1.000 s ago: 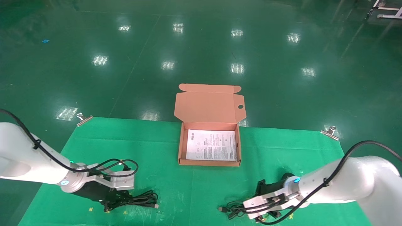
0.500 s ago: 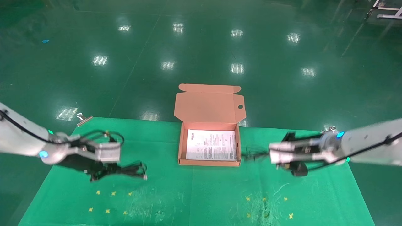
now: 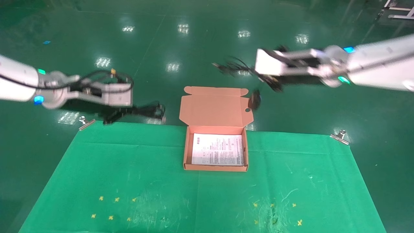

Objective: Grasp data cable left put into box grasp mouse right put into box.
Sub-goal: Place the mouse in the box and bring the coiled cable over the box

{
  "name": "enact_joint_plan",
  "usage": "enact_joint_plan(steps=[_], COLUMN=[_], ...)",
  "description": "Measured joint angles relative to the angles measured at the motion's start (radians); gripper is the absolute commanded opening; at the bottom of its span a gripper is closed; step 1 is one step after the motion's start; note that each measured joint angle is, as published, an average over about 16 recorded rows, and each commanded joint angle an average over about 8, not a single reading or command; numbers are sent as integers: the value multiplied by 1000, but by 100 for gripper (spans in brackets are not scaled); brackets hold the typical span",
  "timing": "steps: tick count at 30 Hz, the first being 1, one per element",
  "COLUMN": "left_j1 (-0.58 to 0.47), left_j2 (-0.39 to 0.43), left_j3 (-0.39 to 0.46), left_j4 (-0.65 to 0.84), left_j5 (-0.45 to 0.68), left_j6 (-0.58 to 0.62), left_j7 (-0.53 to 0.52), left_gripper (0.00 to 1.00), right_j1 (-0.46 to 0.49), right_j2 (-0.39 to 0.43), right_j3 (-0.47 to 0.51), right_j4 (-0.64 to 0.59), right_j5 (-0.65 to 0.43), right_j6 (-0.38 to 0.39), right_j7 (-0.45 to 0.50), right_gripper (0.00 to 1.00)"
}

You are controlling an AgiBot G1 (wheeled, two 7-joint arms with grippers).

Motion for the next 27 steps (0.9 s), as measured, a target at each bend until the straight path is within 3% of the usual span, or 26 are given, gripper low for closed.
enact_joint_plan(steps=[12,27], left_j1=[-92,-118], left_j2=[77,80], left_j3=[-23,-14], left_j4=[69,111], left_j5=[13,39], left_j6=[-97,-104], left_j7=[49,57], left_gripper=[0,0], right_j1=[129,136], right_j2=[-161,-198], right_j3=[38,28], right_j4=[-254,-343], right_j5=[95,148], right_j6=[100,119], right_j7=[-166,-255], right_gripper=[0,0])
